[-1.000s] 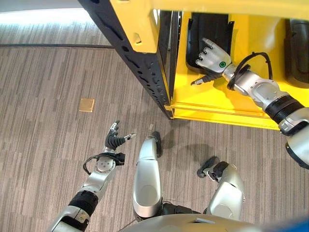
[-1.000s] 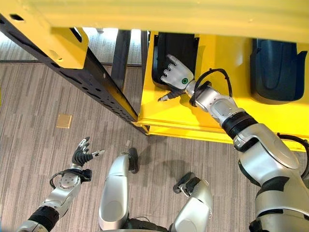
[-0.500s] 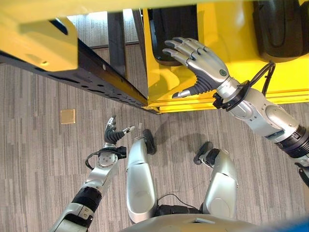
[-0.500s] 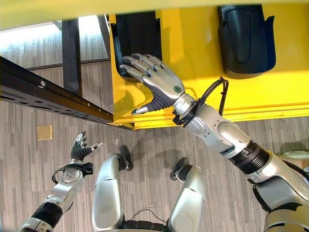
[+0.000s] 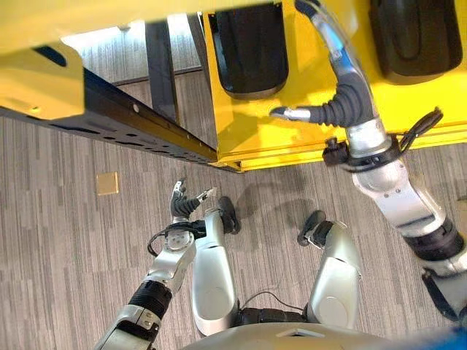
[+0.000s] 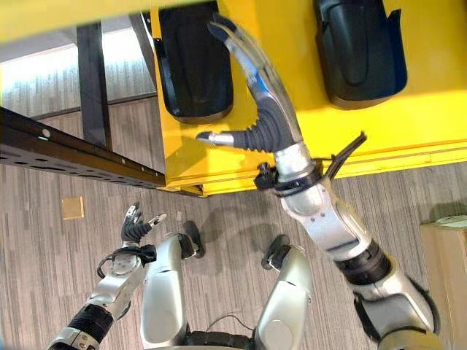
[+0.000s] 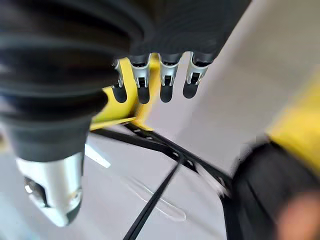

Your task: Move parts from the plastic box to the shelf.

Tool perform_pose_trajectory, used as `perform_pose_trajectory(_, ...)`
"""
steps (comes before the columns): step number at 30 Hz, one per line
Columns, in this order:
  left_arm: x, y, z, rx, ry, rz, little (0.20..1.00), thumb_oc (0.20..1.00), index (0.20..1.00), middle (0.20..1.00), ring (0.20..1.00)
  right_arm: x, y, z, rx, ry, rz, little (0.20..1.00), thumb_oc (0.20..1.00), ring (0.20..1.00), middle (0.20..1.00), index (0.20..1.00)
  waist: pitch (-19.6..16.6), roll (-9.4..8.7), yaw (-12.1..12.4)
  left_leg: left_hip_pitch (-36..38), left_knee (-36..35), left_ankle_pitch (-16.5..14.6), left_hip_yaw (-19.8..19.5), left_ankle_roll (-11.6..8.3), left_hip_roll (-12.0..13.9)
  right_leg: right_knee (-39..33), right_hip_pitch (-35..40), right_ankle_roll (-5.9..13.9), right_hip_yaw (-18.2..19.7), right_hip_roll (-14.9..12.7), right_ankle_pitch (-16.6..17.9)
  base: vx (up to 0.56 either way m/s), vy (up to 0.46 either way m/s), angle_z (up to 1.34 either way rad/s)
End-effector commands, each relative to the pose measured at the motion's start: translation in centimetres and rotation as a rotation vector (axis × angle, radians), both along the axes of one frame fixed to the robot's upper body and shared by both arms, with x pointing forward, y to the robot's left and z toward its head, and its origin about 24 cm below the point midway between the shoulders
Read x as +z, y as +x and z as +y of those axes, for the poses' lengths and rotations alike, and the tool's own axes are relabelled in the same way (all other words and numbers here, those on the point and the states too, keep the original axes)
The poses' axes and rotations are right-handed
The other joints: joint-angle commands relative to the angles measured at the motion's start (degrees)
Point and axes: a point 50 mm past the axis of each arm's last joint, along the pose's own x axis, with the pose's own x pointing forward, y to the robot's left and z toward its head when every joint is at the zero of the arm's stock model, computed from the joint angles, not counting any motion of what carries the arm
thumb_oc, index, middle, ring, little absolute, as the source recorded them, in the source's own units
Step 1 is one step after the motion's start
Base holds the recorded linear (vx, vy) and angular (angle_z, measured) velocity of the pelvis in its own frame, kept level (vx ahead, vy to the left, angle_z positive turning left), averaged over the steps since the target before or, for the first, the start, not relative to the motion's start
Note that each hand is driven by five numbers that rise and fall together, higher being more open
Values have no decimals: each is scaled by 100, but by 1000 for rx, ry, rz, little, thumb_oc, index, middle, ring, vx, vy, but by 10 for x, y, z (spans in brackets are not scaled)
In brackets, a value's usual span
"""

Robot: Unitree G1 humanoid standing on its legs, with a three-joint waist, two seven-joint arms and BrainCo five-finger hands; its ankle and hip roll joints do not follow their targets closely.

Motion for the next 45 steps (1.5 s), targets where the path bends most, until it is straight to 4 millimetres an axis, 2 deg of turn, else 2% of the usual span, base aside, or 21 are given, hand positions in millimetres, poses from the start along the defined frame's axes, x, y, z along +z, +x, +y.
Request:
perform_pose_trajectory(1, 3, -11, -1, -41, -50, -59, 1000, 1000, 1000, 1000, 1000, -6, 1, -18, 57, 189, 89, 1000, 1000, 1000, 1000, 1000, -84, -10, -135, 815, -644, 25, 271, -126, 20, 199, 206, 455, 361, 204, -135, -1, -78, -2)
perform_pose_trajectory(3, 1, -18, -1, -52, -116, -75, 1000, 1000, 1000, 1000, 1000, -25, -4, -37, 25, 273, 120, 1000, 1000, 1000, 1000, 1000, -84, -69, -254, 1140, -831, 111, 350, -148, 83, -27, 509, 440, 348, 271, -78, 8, -104, -1)
perform_pose_trajectory(7, 2, -23, 1, -51, -144, -96, 1000, 1000, 1000, 1000, 1000, -40, -9, -47, 3, 274, 167, 1000, 1000, 1000, 1000, 1000, -84, -99, -344, 1477, -1047, 199, 424, -173, 129, -304, 837, 415, 341, 367, -22, 33, -90, -11)
perform_pose_trajectory(9, 8, -28, 8, -29, -116, -154, 1000, 1000, 1000, 1000, 1000, -60, -9, -53, -23, 273, 254, 1000, 1000, 1000, 1000, 1000, -84, -130, -390, 1781, -1220, 290, 437, -228, 218, -615, 1189, 349, 316, 494, 41, 56, -204, 2)
perform_pose_trajectory(11, 8, -30, 11, -12, -103, -167, 1000, 1000, 1000, 1000, 1000, -64, -9, -54, -28, 273, 277, 1000, 1000, 1000, 1000, 1000, -86, -136, -393, 1846, -1257, 309, 436, -238, 232, -678, 1263, 333, 308, 523, 51, 44, -145, -1)
perform_pose_trajectory(14, 0, -45, 18, -21, -186, -150, 1000, 1000, 1000, 1000, 1000, -100, -8, -64, -65, 309, 460, 1000, 1000, 1000, 1000, 1000, -282, -205, -366, 2188, -1452, 417, 466, -320, 358, -1054, 1681, 235, 181, 662, 85, 143, -269, -2)
perform_pose_trajectory(21, -3, -55, 13, -163, -335, -167, 1000, 1000, 1000, 1000, 1000, -141, -6, -81, -158, 374, 652, 1000, 1000, 1000, 1000, 1000, -548, -242, -312, 2430, -1424, 821, 540, -480, 691, -1209, 1968, 21, -83, 837, -40, 106, -229, 16)
perform_pose_trajectory(22, -5, -57, 11, -183, -382, -163, 1000, 1000, 1000, 1000, 1000, -146, -6, -81, -162, 378, 678, 1000, 1000, 1000, 1000, 1000, -593, -254, -304, 2492, -1487, 910, 547, -512, 734, -1252, 2014, -10, -129, 871, -52, 123, -181, 18)
perform_pose_trajectory(27, -12, -66, 7, -210, -500, -135, 1000, 1000, 1000, 1000, 1000, -172, -13, -83, -228, 394, 800, 1000, 1000, 1000, 1000, 1000, -799, -299, -325, 2692, -2052, 1752, 544, -823, 950, -1697, 2289, -116, -234, 1097, -11, 96, -88, -2)
perform_pose_trajectory(30, -13, -64, 6, -250, -521, -125, 1000, 1000, 1000, 1000, 1000, -182, -19, -90, -255, 445, 847, 1000, 1000, 1000, 1000, 1000, -896, -308, -434, 2817, -2217, 1677, 992, -787, 742, -2177, 2550, -74, -436, 1168, 114, 13, -17, 29)
perform_pose_trajectory(31, -12, -62, 4, -268, -524, -131, 1000, 1000, 1000, 1000, 1000, -185, -20, -91, -264, 461, 859, 1000, 1000, 1000, 1000, 1000, -931, -299, -441, 2808, -2235, 1657, 1009, -767, 589, -2365, 2637, -60, -448, 1239, 173, -18, 32, 65)
perform_pose_trajectory(33, -8, -57, 3, -284, -531, -153, 1000, 1000, 1000, 1000, 1000, -188, -20, -94, -278, 478, 878, 1000, 1000, 1000, 1000, 1000, -995, -260, -437, 2793, -2243, 1403, 973, -611, 147, -2569, 2719, -7, -401, 1317, 265, -20, 71, 46)
perform_pose_trajectory(35, -1, -51, 1, -312, -514, -177, 1000, 1000, 1000, 1000, 1000, -194, -19, -91, -279, 490, 900, 1000, 1000, 1000, 1000, 1000, -1089, -225, -419, 2787, -2258, 1030, 919, -417, -235, -2613, 2780, 40, -317, 1367, 332, 44, 118, 20)
perform_pose_trajectory(36, 1, -49, -1, -325, -508, -180, 1000, 1000, 1000, 1000, 1000, -199, -20, -90, -290, 510, 920, 1000, 1000, 1000, 1000, 1000, -1153, -232, -412, 2793, -2291, 1091, 872, -446, -259, -2857, 2904, 27, -254, 1443, 419, 92, 146, 10)
perform_pose_trajectory(40, 4, -47, -7, -343, -496, -173, 1000, 1000, 1000, 1000, 1000, -213, -21, -86, -327, 550, 964, 1000, 1000, 1000, 1000, 1000, -1367, -237, -401, 3103, -2785, 850, 796, -316, -511, -3199, 3146, 90, -163, 1488, 602, 18, 245, 11)
perform_pose_trajectory(41, 4, -48, -9, -353, -498, -174, 1000, 1000, 1000, 1000, 1000, -220, -23, -86, -341, 571, 991, 1000, 1000, 1000, 1000, 1000, -1459, -241, -379, 3297, -3093, 885, 720, -322, -617, -3387, 3238, 165, -145, 1461, 746, -42, 284, 22)
perform_pose_trajectory(45, 6, -47, -10, -407, -486, -182, 1000, 1000, 1000, 1000, 1000, -232, -28, -88, -366, 589, 1052, 1000, 1000, 1000, 1000, 1000, -1608, -226, -349, 3606, -3655, 1019, 643, -337, -751, -3742, 3429, 333, -131, 1346, 998, -20, 312, 3)
